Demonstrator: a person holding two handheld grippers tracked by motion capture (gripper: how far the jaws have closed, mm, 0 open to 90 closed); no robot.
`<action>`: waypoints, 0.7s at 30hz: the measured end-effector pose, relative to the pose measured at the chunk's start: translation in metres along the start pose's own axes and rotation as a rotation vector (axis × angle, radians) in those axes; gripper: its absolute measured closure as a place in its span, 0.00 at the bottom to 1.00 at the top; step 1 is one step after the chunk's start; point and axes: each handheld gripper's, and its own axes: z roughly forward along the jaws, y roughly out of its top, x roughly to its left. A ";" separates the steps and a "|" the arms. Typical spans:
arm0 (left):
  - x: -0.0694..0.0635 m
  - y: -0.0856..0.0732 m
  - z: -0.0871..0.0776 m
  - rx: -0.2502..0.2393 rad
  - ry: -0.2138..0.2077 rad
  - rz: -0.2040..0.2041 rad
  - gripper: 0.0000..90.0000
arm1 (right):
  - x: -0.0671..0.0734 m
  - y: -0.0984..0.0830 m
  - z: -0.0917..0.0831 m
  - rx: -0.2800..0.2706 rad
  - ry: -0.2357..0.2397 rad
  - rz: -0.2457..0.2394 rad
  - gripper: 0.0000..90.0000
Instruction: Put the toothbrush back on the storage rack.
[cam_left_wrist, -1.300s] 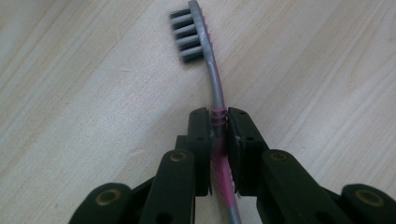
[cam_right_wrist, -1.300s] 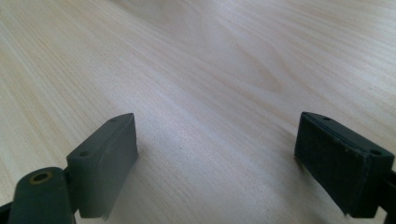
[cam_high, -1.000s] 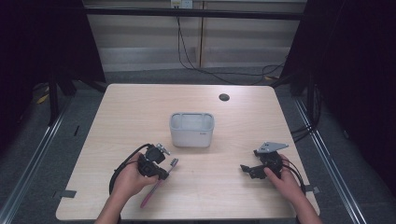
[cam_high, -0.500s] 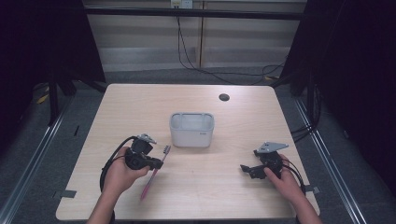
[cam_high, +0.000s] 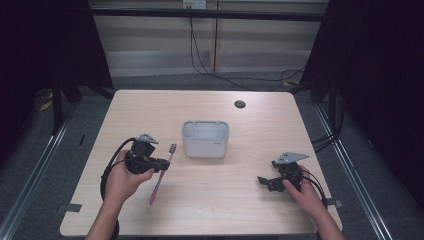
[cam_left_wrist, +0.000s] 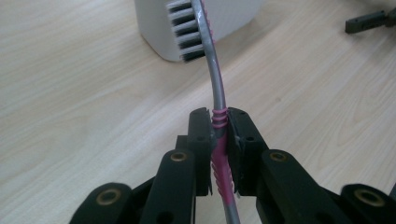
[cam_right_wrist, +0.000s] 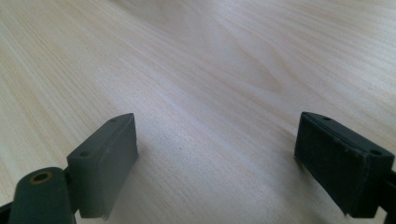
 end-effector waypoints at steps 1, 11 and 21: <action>0.000 0.001 -0.002 -0.008 0.006 -0.005 0.90 | 0.000 0.000 0.000 0.001 0.000 0.001 0.14; 0.007 0.013 -0.013 -0.078 0.020 -0.024 0.90 | 0.000 0.000 0.000 0.000 0.000 0.000 0.14; 0.013 0.020 -0.019 -0.159 0.051 -0.056 0.89 | 0.000 0.000 0.000 0.001 0.000 0.001 0.14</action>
